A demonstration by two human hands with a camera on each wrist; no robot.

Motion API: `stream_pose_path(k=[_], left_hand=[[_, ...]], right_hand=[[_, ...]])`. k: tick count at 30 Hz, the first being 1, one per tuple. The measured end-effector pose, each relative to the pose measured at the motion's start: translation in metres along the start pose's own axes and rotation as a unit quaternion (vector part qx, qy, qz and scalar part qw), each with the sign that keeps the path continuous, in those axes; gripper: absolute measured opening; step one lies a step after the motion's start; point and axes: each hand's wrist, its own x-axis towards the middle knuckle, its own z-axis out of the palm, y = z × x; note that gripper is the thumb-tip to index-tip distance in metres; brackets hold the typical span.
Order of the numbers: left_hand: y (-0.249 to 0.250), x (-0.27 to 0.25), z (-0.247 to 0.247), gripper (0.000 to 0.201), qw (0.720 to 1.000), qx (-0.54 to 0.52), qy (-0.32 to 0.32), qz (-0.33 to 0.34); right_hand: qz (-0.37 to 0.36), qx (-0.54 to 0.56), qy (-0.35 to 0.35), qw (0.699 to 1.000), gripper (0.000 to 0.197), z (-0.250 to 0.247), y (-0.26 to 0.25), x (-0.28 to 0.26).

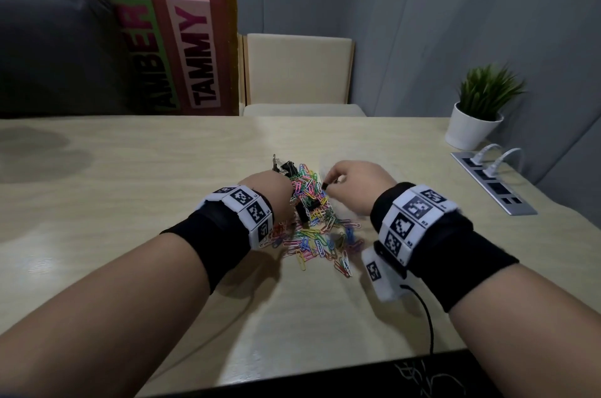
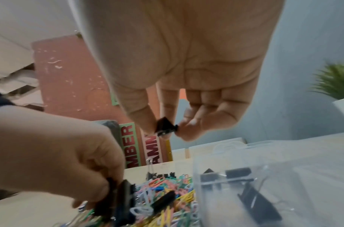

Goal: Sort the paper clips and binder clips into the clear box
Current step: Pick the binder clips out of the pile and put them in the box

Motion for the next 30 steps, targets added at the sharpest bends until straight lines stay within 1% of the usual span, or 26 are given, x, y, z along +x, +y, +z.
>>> stream_pose_path(k=[2, 5, 8, 10, 12, 14, 15, 18, 21, 23, 25, 28, 30], left_hand=[[-0.001, -0.001, -0.004, 0.042, 1.0, -0.009, 0.021, -0.003], [0.0, -0.003, -0.011, 0.039, 0.999, -0.022, 0.05, 0.002], [0.004, -0.003, -0.017, 0.037, 1.0, -0.002, 0.023, 0.02], [0.006, -0.002, -0.02, 0.036, 0.999, 0.013, 0.008, 0.032], [0.006, 0.0, -0.023, 0.029, 0.999, 0.015, 0.018, 0.041], [0.005, 0.0, -0.026, 0.019, 0.998, 0.005, 0.042, 0.054], [0.004, -0.001, -0.028, 0.018, 0.996, -0.007, 0.058, 0.065], [0.004, -0.003, -0.033, 0.023, 0.989, -0.052, 0.117, 0.08], [0.002, -0.003, -0.038, 0.024, 0.984, -0.069, 0.158, 0.05], [-0.002, -0.001, -0.041, 0.025, 0.985, -0.055, 0.164, 0.017], [-0.008, 0.001, -0.04, 0.024, 0.986, -0.035, 0.16, -0.009], [-0.018, 0.005, -0.038, 0.023, 0.987, -0.036, 0.154, -0.035], [-0.021, 0.007, -0.038, 0.023, 0.985, -0.053, 0.156, -0.042]], right_hand=[[0.024, 0.003, 0.026, 0.999, 0.027, -0.004, 0.009, 0.007], [0.055, -0.028, 0.028, 0.998, 0.036, -0.006, 0.024, 0.012], [0.068, -0.045, 0.016, 0.997, 0.032, -0.006, 0.032, 0.01], [0.052, -0.05, 0.009, 0.997, 0.028, -0.004, 0.033, 0.006], [0.021, -0.046, 0.012, 0.999, 0.028, 0.0, 0.031, 0.003], [-0.013, -0.032, 0.01, 0.999, 0.031, 0.005, 0.026, 0.001], [-0.029, -0.027, 0.005, 0.999, 0.033, 0.008, 0.023, 0.001], [-0.054, -0.039, -0.007, 0.998, 0.037, 0.016, 0.014, 0.004], [-0.055, -0.124, -0.016, 0.991, 0.037, 0.027, 0.006, 0.008], [-0.07, -0.195, -0.016, 0.978, 0.034, 0.032, 0.001, 0.008], [-0.101, -0.247, -0.028, 0.963, 0.034, 0.037, -0.003, 0.009], [-0.128, -0.279, -0.07, 0.949, 0.044, 0.045, -0.011, 0.011], [-0.126, -0.282, -0.055, 0.949, 0.038, 0.049, -0.017, 0.012]])
